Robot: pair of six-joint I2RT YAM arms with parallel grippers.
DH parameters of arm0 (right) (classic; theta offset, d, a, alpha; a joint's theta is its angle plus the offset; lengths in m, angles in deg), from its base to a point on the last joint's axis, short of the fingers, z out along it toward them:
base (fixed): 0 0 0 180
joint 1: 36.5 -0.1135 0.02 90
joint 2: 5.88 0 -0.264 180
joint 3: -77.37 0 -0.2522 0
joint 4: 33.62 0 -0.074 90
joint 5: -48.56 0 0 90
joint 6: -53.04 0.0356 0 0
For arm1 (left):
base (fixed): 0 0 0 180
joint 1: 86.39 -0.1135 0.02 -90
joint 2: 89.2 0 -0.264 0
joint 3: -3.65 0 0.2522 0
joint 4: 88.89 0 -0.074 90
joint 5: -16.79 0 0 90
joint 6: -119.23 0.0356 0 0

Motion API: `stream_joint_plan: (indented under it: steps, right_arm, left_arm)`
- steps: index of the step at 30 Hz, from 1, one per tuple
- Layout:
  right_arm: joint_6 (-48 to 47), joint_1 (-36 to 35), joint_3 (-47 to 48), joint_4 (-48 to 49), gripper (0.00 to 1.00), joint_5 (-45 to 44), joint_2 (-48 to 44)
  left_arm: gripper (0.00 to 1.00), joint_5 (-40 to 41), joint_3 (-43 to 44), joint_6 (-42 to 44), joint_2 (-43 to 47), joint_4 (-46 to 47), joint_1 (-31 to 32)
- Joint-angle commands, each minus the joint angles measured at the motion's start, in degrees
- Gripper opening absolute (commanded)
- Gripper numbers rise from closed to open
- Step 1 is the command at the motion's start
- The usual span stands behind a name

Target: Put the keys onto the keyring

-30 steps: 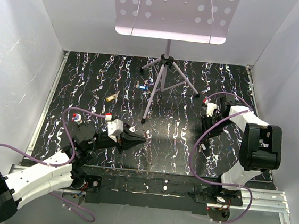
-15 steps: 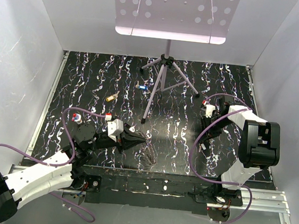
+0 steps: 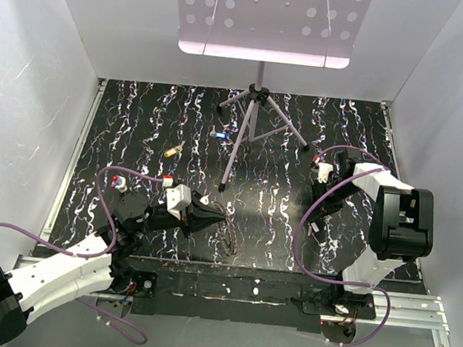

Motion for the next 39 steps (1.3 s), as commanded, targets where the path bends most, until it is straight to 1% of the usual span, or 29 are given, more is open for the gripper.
stream_joint_plan:
  steps: [1, 8, 12, 13, 14, 18, 22, 24, 26, 31, 34, 36, 39]
  right_arm:
    - [-0.3, -0.2, 1.7, -1.1, 0.23, 1.1, 0.6]
    - [-0.4, -0.2, 1.7, -1.5, 0.21, 1.2, 0.8]
    - [-0.6, -0.3, 1.7, -1.7, 0.16, 1.6, 0.7]
    - [-0.7, -0.2, 1.8, -1.8, 0.12, 1.8, 0.7]
    - [-0.8, -0.2, 1.8, -2.0, 0.02, 1.9, 0.6]
    - [-1.6, -0.2, 1.9, -2.6, 0.01, 3.9, -2.0]
    - [-4.5, -0.2, 1.3, -3.4, 0.01, 7.4, -8.8]
    - [-8.8, -0.1, 2.4, -5.9, 0.01, 9.6, -13.0]
    - [-15.3, -0.2, 4.3, -10.6, 0.01, 12.4, -18.1]
    - [-30.8, -0.8, 11.7, -22.1, 0.01, 23.9, -29.5]
    - [-42.5, -1.7, 15.3, -29.6, 0.01, 30.2, -34.2]
    - [-49.3, -1.9, 16.1, -32.0, 0.01, 35.7, -38.9]
    - [-56.5, -2.2, 14.5, -32.1, 0.01, 41.6, -45.2]
  left_arm:
    - [0.0, 0.8, -0.2, 0.3, 1.1, 1.7, -0.2]
    - [0.0, 0.7, -0.2, 0.3, 1.1, 1.6, -0.2]
    - [0.0, 0.7, -0.1, 0.3, 1.1, 1.6, -0.3]
    - [0.0, 0.7, -0.1, 0.3, 1.1, 1.6, -0.2]
    - [0.0, 0.7, -0.2, 0.3, 1.1, 1.7, -0.2]
    - [0.0, 0.7, 0.3, 0.3, 1.1, 1.5, -0.3]
    - [0.0, -0.9, 3.4, 1.2, 1.2, -1.5, -0.2]
    - [0.0, -2.2, 5.9, 2.4, 0.9, -3.5, -0.3]
    - [0.0, -4.6, 8.9, 4.4, -0.2, -4.3, -0.1]
    - [0.0, -10.0, 16.5, 9.3, -5.2, -6.0, -0.1]
    - [0.0, -12.2, 21.9, 13.0, -8.7, -7.9, 0.5]
    - [0.0, -13.2, 25.2, 15.4, -10.7, -9.3, 0.8]
    - [0.0, -14.4, 28.2, 18.3, -13.1, -9.9, 2.0]
